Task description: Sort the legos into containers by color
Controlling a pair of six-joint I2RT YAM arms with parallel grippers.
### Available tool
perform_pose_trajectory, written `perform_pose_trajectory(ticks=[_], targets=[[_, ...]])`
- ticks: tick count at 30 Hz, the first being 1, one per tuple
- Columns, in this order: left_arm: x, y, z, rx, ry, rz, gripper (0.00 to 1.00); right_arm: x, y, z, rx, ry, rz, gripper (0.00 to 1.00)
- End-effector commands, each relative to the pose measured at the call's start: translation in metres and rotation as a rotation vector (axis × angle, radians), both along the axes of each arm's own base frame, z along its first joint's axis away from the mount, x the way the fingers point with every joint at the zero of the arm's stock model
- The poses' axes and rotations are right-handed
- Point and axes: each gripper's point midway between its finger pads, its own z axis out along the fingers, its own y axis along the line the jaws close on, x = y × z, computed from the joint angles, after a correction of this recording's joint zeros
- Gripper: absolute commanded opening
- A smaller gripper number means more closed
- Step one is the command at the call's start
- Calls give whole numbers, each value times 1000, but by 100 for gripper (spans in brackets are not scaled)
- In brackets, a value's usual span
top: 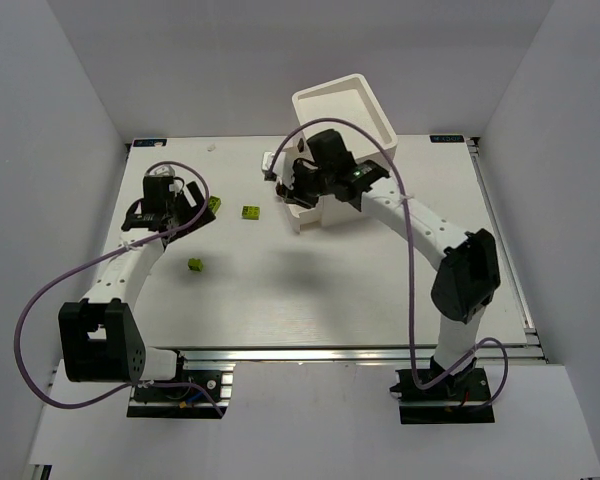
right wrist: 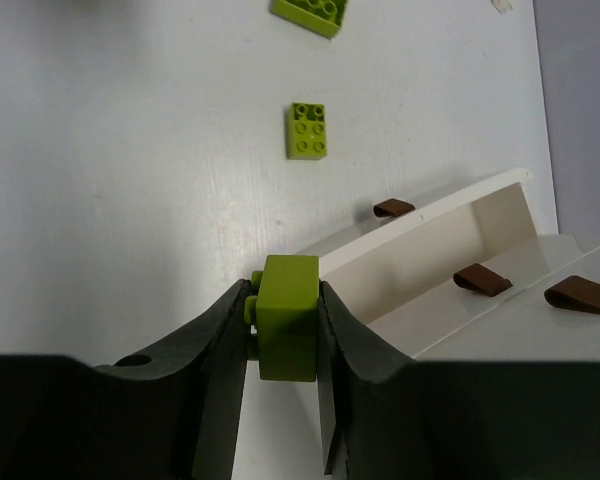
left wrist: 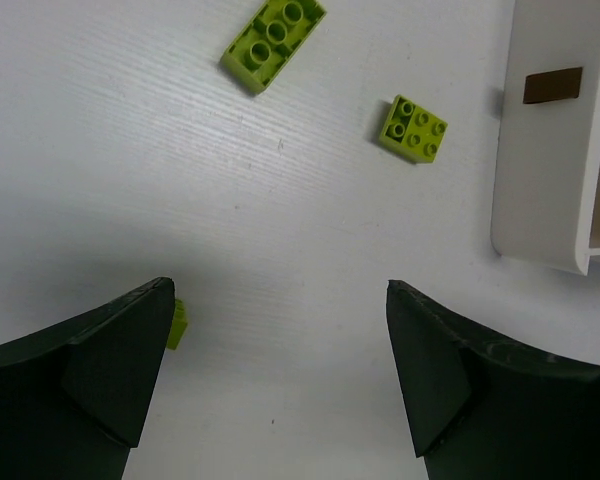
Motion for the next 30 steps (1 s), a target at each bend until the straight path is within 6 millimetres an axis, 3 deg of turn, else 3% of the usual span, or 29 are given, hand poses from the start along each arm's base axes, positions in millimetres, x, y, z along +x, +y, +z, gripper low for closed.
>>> perform_pose_trajectory(ticks=[1,7,12,13,16,19,27,30], targets=[[-16,3,1,-30,30,55,96,54,1,-3,-9,-166,-167,0],[-29,6,7,-87,57,172,96,87,5,-36,-94,-274,-192,1],[-36,-1,16,-188,51,240,95,112,10,-71,-182,-306,-193,13],[-37,-2,16,-197,53,246,95,117,13,-64,-178,-321,-196,16],[-45,-2,16,-222,72,286,94,120,14,-73,-213,-338,-170,39],[-56,-1,7,-249,137,350,94,121,11,-82,-252,-352,-152,49],[-74,-20,-21,-385,362,471,97,120,1,-83,-336,-397,-122,56],[-76,-19,-26,-388,406,512,97,115,3,-71,-315,-376,-112,58]])
